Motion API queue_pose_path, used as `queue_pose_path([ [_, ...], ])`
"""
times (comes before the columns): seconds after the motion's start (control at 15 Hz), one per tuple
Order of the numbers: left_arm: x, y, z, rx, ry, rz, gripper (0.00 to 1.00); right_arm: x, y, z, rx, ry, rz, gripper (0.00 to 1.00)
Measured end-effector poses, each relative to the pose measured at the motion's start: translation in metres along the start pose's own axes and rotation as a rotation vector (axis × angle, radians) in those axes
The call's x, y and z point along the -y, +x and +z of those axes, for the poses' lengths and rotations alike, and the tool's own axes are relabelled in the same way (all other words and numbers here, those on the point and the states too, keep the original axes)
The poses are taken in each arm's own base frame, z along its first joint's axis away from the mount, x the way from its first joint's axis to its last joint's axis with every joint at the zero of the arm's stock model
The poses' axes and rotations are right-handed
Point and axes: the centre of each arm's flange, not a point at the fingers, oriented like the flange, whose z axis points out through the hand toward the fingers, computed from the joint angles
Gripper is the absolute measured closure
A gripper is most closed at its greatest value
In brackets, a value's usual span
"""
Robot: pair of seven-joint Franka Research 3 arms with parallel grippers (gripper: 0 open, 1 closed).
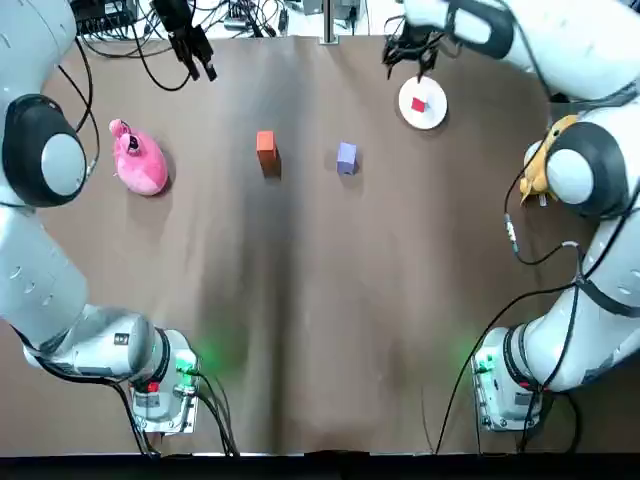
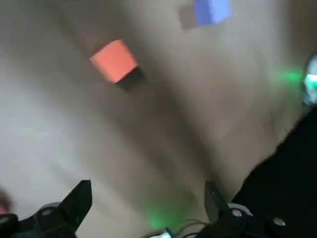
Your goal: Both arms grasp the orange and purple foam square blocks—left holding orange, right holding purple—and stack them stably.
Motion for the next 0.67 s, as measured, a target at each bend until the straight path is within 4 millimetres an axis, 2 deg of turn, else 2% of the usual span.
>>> queue_pose_path([
  [0.13, 0.017, 0.001, 0.008, -0.034, -0.085, 0.145, 0.0, 0.016, 0.002, 0.029, 0.001, 0.029, 0.021, 0.0],
  [0.33, 0.06, -0.005, 0.028, -0.15, -0.291, 0.368, 0.0, 0.032, 0.002, 0.065, 0.004, 0.058, 0.046, 0.0],
  [0.53, 0.117, -0.008, 0.065, -0.362, -0.463, 0.63, 0.0, 0.057, -0.012, 0.101, 0.022, 0.048, 0.084, 0.0],
  [0.67, 0.145, -0.006, 0.092, -0.481, -0.514, 0.756, 0.0, 0.072, -0.022, 0.114, 0.026, 0.045, 0.101, 0.0],
])
